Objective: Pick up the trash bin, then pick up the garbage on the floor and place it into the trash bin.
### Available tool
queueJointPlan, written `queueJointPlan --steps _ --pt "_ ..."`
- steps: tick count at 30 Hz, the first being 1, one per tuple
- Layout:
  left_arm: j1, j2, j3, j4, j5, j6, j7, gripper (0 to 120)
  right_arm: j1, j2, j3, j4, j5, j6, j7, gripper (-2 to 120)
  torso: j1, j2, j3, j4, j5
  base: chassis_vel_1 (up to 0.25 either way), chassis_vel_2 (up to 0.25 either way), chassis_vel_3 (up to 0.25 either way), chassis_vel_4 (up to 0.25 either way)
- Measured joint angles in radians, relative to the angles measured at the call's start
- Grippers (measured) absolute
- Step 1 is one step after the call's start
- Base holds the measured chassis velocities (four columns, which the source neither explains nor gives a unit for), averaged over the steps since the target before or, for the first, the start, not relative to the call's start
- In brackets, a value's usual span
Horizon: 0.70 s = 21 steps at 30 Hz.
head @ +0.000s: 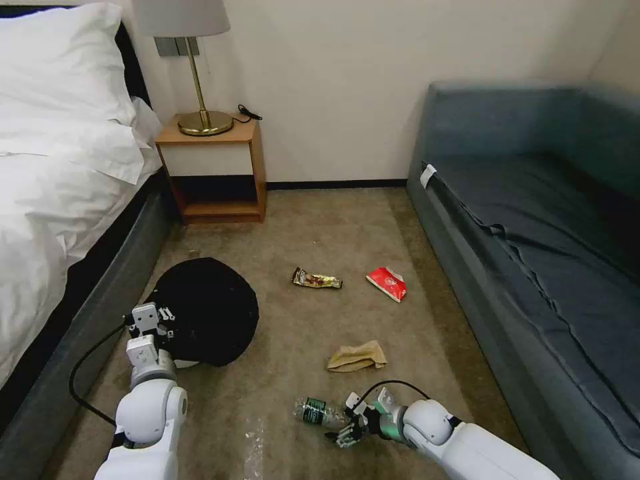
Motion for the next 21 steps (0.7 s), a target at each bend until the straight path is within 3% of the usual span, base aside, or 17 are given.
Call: queueJointPlan --steps 8,11,14,21 --pt "-0.003 0.002 0.003 0.002 0.0 -0.001 0.001 4 -0.006 -0.008 0.015 -0.001 0.0 0.007 -0.007 51 0.0 0.0 0.0 -0.0002 0.0 0.0 0.0 0.0 0.0" --pt "-0.007 0.001 0.005 0.006 0.0 -0.001 0.001 4 -0.009 -0.011 0.02 0.006 0.002 0.009 -0.007 34 0.0 0.0 0.0 -0.0001 0.0 0.0 0.0 0.0 0.0" --pt "-0.007 0.003 0.005 0.011 0.0 -0.001 0.001 4 -0.011 -0.011 0.027 0.013 0.001 0.011 -0.006 27 0.0 0.0 0.0 -0.0001 0.0 0.0 0.0 0.0 0.0" --pt "-0.022 0.024 -0.002 0.023 -0.033 -0.001 0.001 4 0.01 -0.021 0.065 0.043 -0.026 0.037 -0.008 27 0.0 0.0 0.0 -0.0001 0.0 0.0 0.0 0.0 0.0"
